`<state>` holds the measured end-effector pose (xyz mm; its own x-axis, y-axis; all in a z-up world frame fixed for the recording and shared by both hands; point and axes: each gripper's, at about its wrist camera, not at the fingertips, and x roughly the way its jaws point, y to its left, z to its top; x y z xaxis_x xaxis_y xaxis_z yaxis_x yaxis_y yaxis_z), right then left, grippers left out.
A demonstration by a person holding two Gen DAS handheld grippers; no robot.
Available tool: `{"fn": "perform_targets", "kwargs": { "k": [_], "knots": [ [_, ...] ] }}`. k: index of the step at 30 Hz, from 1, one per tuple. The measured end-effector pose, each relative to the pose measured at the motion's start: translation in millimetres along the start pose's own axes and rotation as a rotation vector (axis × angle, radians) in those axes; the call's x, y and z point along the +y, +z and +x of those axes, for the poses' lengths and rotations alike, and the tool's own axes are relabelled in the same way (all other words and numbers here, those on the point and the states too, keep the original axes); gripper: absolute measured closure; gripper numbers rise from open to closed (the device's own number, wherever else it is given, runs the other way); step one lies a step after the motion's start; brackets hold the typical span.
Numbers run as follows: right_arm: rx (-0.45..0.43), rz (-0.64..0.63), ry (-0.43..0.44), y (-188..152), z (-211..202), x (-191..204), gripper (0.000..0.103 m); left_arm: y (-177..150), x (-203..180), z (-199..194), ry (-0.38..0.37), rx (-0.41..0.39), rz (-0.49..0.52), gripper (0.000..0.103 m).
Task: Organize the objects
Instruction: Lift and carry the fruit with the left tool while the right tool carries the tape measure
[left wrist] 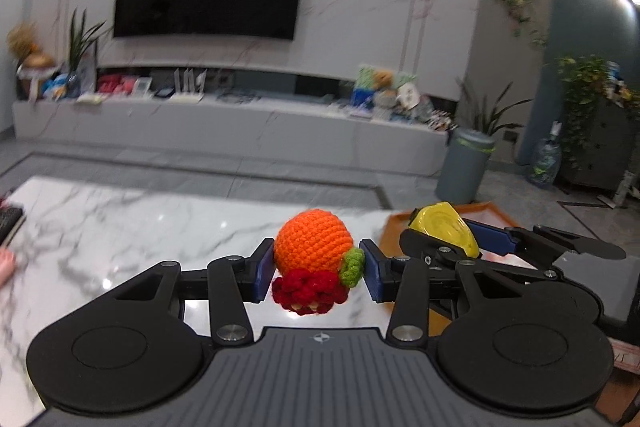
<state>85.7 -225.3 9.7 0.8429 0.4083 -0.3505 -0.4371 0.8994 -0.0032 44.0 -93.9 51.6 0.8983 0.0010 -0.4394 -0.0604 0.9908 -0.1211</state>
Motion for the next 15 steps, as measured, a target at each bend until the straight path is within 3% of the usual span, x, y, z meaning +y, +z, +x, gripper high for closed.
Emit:
{"fn": "perform_targets", "kwargs": {
  "k": [7, 15],
  "knots": [
    [-0.108, 0.009, -0.042, 42, -39, -36, 0.051, 31, -41, -10, -0.07, -0.086, 0.063, 0.052],
    [-0.199, -0.067, -0.148, 89, -82, -79, 0.051, 71, -93, -8, -0.179, -0.199, 0.098, 0.052]
  ]
}}
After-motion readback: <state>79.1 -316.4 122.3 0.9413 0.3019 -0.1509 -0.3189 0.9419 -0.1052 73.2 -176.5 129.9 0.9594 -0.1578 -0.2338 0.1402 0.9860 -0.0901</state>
